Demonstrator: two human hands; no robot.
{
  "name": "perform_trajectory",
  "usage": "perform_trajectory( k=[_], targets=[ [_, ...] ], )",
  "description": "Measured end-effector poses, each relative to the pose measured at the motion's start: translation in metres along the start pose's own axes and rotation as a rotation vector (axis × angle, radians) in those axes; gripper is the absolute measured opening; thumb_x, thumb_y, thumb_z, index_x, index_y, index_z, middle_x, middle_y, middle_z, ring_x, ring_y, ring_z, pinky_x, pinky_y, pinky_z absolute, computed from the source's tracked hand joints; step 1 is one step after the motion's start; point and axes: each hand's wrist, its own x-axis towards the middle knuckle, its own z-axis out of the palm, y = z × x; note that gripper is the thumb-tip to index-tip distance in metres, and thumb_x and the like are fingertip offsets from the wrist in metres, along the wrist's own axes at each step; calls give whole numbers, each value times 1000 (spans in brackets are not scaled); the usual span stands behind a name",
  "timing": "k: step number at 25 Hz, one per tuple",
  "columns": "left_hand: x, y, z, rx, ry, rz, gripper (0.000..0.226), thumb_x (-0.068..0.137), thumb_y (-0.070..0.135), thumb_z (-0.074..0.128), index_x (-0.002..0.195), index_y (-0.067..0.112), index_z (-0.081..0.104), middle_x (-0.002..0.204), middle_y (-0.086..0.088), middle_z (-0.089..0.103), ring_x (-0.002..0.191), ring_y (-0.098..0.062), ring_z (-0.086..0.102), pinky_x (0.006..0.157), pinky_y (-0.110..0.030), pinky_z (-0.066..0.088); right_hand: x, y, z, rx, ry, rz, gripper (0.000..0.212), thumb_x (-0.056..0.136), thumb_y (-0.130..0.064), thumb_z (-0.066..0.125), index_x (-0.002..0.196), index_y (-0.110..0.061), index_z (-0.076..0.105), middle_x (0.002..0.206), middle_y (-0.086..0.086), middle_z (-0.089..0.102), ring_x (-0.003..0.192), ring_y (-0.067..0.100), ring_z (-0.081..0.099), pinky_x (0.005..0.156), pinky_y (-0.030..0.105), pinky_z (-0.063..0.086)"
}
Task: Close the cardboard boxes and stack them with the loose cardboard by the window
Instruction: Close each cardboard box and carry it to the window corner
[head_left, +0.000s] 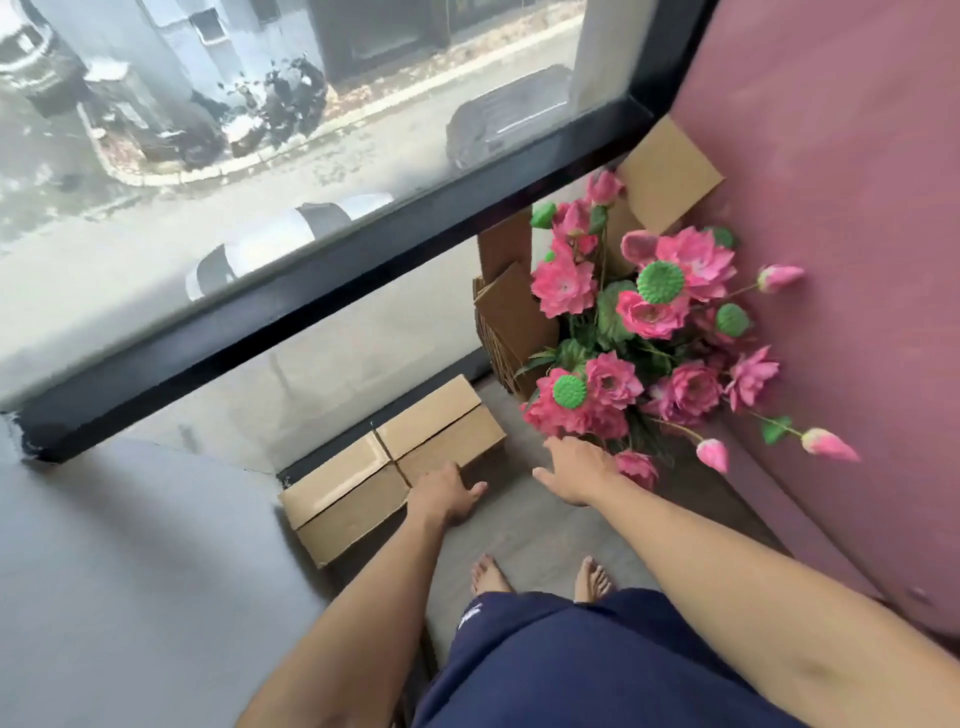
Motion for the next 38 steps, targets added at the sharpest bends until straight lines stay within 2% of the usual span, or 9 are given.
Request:
perform_trajectory(
  k=[6,9,11,14,17,22,32,36,38],
  targets=[
    [-13,101,27,367,-94,234,51,97,47,52,131,9,55,131,-15,62,120,-33,59,97,-40,49,-61,95,35,327,-33,258,48,94,-51,52,126,-16,59,131,14,61,119,34,57,96,38,48],
    [-19,172,42,509,-86,346,48,97,45,49,126,7,58,129,-15,63,118,-34,59,97,-41,49,-96,156,40,418,6,368,53,94,-54,51,132,-17,56,132,11,60,119,33,57,95,39,48],
    [-33,228,60,567,-77,411,52,98,47,48,132,8,55,132,-14,61,121,-33,58,99,-40,48,-122,205,47,481,31,426,53,94,-54,50,134,-19,54,133,9,59,118,32,58,95,40,48],
    [-59,312,104,648,-104,532,51,99,48,47,137,14,53,135,-10,61,120,-31,60,100,-38,49,-162,281,65,570,60,509,52,96,-53,48,135,-20,52,133,7,59,115,29,59,92,37,49],
    [-84,390,158,767,-145,590,59,97,55,46,141,16,48,139,-10,58,126,-31,56,102,-42,48,-209,358,81,646,97,602,52,96,-53,48,134,-19,53,130,8,60,113,29,60,91,34,49],
    [-144,523,252,964,-230,803,61,97,59,47,144,19,47,142,-8,56,128,-29,55,103,-40,47,-309,473,130,864,197,862,47,95,-46,50,127,-13,57,128,13,62,115,31,61,89,32,48],
    [-240,728,413,1406,-339,1274,62,99,55,45,148,17,43,152,-8,47,138,-27,45,111,-37,39,-434,600,202,1278,326,1305,51,92,-47,51,128,-12,58,131,16,61,120,32,59,92,34,48],
    [-275,778,459,1542,-397,1379,62,100,56,44,145,14,44,146,-9,50,133,-30,50,106,-38,44,-465,636,216,1425,297,1421,57,95,-50,50,136,-11,53,140,13,55,127,31,54,99,34,46],
    [-294,822,490,1581,-397,1438,62,99,56,45,143,13,44,143,-10,53,129,-30,53,103,-39,47,-481,674,216,1471,381,1530,57,96,-51,49,138,-13,51,141,10,54,127,30,54,99,33,45]
  ],
)
